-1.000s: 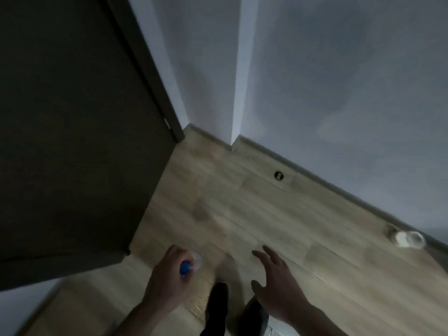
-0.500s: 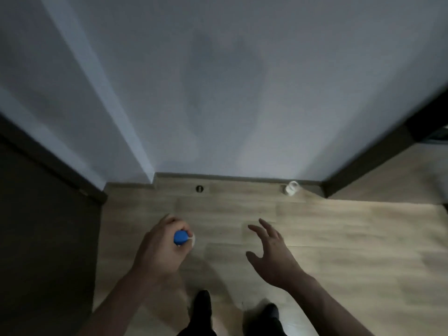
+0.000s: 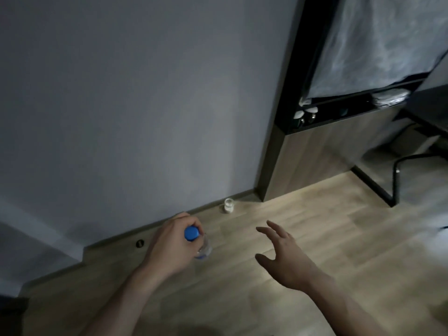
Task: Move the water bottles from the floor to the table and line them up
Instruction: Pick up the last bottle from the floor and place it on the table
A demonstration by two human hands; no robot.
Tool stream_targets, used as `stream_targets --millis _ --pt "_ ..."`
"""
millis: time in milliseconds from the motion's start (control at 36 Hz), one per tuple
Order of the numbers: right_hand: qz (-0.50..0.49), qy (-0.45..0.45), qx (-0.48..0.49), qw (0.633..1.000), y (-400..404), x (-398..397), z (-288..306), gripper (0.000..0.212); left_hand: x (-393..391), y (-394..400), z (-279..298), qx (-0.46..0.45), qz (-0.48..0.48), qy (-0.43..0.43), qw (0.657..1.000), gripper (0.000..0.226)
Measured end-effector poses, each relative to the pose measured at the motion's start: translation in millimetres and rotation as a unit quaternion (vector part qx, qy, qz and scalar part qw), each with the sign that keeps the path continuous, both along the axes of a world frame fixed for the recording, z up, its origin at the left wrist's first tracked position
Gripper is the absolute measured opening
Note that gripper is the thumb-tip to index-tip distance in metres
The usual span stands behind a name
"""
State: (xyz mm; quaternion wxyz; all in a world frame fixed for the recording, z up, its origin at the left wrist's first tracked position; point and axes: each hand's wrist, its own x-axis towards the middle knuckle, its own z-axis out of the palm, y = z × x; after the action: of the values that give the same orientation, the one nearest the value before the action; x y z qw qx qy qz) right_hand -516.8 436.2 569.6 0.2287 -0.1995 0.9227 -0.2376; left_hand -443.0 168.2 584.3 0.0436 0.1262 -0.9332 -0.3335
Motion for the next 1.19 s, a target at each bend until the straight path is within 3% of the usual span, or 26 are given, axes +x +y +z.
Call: stream_targets --millis 444,694,1111,1194 --pt "-0.078 0.053 0.011 0.995 214.6 -96.2 36.4 0.068 -142.4 194.5 44.7 -0.019 -0.12 0.027 0.992 0.018" --pt "-0.147 0.054 0.021 0.987 294.3 -161.2 47.9 0.069 -251.4 263.4 51.4 -0.016 -0.19 0.027 0.981 0.016" --pt "-0.234 0.091 0.045 0.967 383.0 -349.0 81.3 0.071 -482.7 371.8 70.9 0.011 -0.293 0.077 0.953 0.017" --pt "-0.257 0.092 0.046 0.961 398.8 -373.8 84.2 0.071 -521.3 394.3 76.2 -0.023 -0.316 0.078 0.945 0.017"
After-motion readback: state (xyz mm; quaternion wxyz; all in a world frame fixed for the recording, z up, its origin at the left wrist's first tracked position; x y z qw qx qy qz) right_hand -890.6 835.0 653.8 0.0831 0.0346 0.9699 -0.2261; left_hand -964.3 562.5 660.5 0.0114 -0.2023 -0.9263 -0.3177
